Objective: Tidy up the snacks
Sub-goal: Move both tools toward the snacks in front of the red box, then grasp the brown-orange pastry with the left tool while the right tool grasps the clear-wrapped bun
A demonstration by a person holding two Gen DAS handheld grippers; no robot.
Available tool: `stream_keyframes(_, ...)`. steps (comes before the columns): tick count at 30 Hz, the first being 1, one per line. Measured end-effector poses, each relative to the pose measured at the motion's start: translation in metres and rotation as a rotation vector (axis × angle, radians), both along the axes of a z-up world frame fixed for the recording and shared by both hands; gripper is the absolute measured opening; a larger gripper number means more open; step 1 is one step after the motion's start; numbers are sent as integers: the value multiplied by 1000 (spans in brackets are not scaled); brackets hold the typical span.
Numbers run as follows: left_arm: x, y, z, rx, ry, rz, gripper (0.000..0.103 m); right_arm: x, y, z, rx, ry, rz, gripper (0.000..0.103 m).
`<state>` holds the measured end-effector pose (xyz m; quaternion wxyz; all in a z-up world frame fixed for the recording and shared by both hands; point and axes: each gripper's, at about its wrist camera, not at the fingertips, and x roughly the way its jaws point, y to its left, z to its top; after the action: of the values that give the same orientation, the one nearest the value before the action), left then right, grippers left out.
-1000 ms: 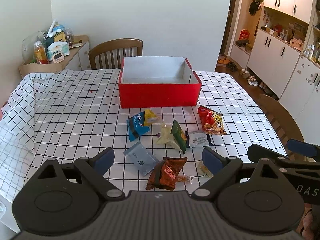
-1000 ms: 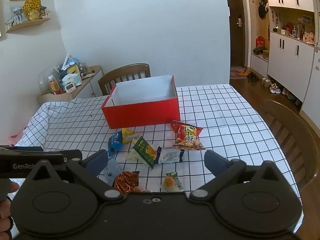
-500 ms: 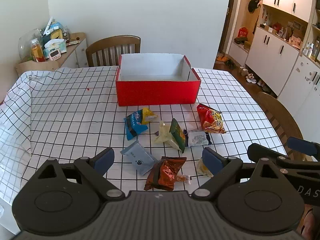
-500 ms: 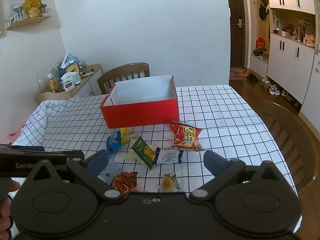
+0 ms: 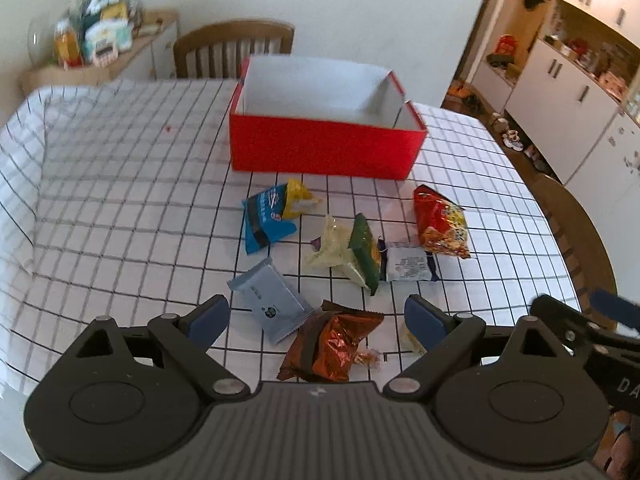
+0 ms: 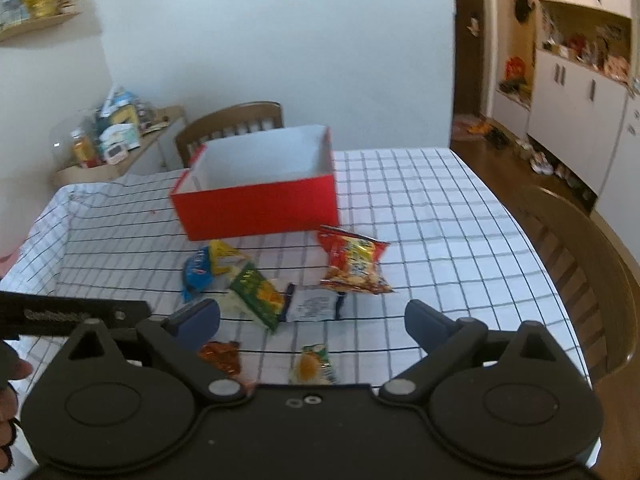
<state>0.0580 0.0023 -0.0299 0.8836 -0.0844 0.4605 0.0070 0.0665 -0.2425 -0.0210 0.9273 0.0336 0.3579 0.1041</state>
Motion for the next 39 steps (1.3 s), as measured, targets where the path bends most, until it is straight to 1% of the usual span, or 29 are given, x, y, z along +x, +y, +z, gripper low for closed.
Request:
stream_keyframes(3, 15, 8, -15, -56, 60, 14, 95, 13, -7, -14, 5, 22, -20, 98)
stream_keyframes(5, 21, 10, -24, -77, 86, 11, 95, 20, -12, -26, -4, 48, -25, 93)
stream_keyframes(9, 27, 5, -43, -80, 116, -28, 94, 36, -9, -56, 10, 150, 35, 84)
stream_keyframes(12, 29, 0, -56, -61, 119, -66, 93, 42, -5, -73, 22, 202, 85, 82)
stream_keyframes(15, 28, -1, -70, -45, 128, -91, 88, 47, -1, -86, 9, 221, 126, 80)
stream_keyframes(17, 28, -3, -80, -34, 143, -112, 82, 51, 2, -95, 0, 236, 149, 79)
stream_keyframes(19, 27, -6, -89, -26, 161, -137, 79, 54, 5, -103, -16, 241, 171, 76)
stream_keyframes(22, 28, -10, -100, -44, 194, -163, 74, 60, 10, -113, -34, 254, 199, 72)
stream_keyframes(25, 29, -12, -106, -42, 202, -175, 73, 66, 13, -123, -46, 275, 224, 66)
stream_keyframes(27, 31, -12, -109, -43, 206, -186, 69, 69, 16, -129, -60, 284, 234, 63)
stream_keyframes(30, 33, -15, -114, -28, 214, -193, 67, 71, 21, -136, -73, 291, 245, 60)
stream_keyframes(31, 34, -16, -114, -28, 215, -194, 65, 71, 22, -138, -79, 293, 250, 59)
stream_keyframes(32, 35, -15, -116, -29, 220, -194, 60, 72, 22, -139, -84, 294, 256, 58)
stream_keyframes(34, 36, -15, -117, -27, 227, -189, 55, 73, 25, -142, -96, 297, 263, 55)
stream_keyframes(38, 37, -13, -118, -35, 231, -184, 53, 70, 27, -144, -98, 298, 272, 49)
stream_keyframes(39, 37, -13, -117, -36, 231, -182, 52, 70, 28, -144, -99, 299, 273, 46)
